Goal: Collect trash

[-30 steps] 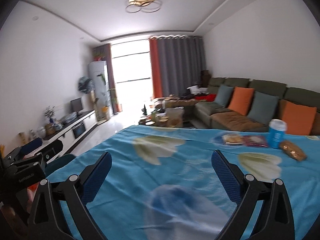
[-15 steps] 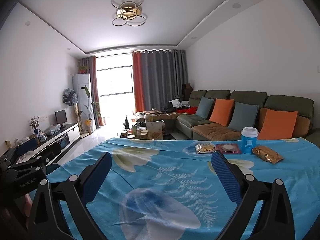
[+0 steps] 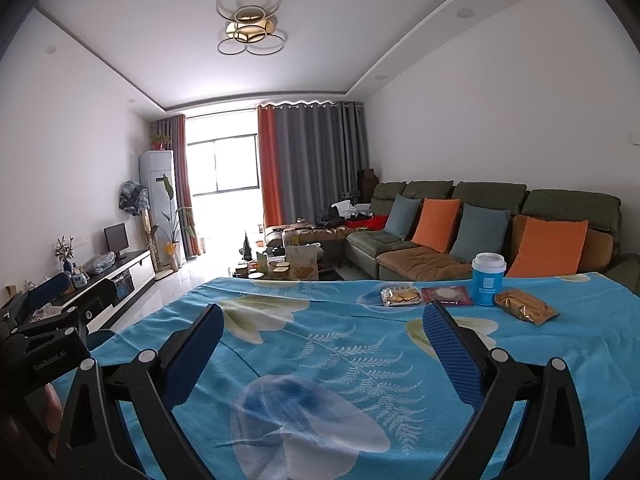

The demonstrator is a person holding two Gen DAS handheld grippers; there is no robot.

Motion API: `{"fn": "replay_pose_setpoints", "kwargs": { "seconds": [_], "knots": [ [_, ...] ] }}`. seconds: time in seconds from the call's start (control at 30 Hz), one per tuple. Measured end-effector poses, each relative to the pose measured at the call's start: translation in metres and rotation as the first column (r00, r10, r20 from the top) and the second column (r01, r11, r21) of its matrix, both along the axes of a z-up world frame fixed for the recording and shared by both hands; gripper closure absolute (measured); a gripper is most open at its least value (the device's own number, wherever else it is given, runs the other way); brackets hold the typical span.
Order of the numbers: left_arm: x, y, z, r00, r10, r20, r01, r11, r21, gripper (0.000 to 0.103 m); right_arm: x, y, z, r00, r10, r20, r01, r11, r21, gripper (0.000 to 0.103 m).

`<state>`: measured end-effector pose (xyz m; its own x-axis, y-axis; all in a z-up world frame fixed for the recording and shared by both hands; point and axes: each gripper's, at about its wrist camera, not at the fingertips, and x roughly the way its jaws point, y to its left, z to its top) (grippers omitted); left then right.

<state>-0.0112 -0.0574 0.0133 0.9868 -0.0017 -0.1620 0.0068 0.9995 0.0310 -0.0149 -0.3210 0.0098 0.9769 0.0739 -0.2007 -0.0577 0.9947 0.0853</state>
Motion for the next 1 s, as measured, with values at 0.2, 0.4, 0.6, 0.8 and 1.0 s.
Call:
{"fn": "replay_pose_setpoints", "kwargs": {
  "seconds": [0.2, 0.4, 0.6, 0.8, 1.0],
  "knots": [
    [0.0001, -0.0016, 0.0012, 1.0, 0.0, -0.001, 0.0, 1.0, 0.005, 0.006, -0.001, -0.0013, -0.0009, 1.0, -0.006, -0.004, 0.006, 1.0, -0.003, 0.007],
    [-0.0002, -0.0035, 0.0016, 1.0, 0.008, 0.008, -0.008, 1.0, 0.018, 0.006, -0.0026, -0.004, 0.0, 1.0, -0.011, -0.007, 0.011, 1.0, 0.0, 0.007],
    [0.0, -0.0039, 0.001, 1.0, 0.013, 0.013, -0.013, 1.0, 0.017, 0.006, -0.0035, -0.0053, 0.0015, 1.0, -0.012, -0.006, 0.012, 1.0, -0.002, 0.007],
    [-0.0002, -0.0045, 0.0009, 1.0, 0.014, 0.017, -0.014, 1.0, 0.021, 0.006, -0.0032, -0.0054, 0.0015, 1.0, -0.013, -0.007, 0.013, 1.0, 0.002, 0.007],
    [-0.0002, -0.0041, 0.0007, 1.0, 0.014, 0.018, -0.014, 1.0, 0.019, 0.006, -0.0025, -0.0052, 0.0014, 1.0, -0.012, -0.005, 0.012, 1.0, -0.004, 0.007]
  ]
}}
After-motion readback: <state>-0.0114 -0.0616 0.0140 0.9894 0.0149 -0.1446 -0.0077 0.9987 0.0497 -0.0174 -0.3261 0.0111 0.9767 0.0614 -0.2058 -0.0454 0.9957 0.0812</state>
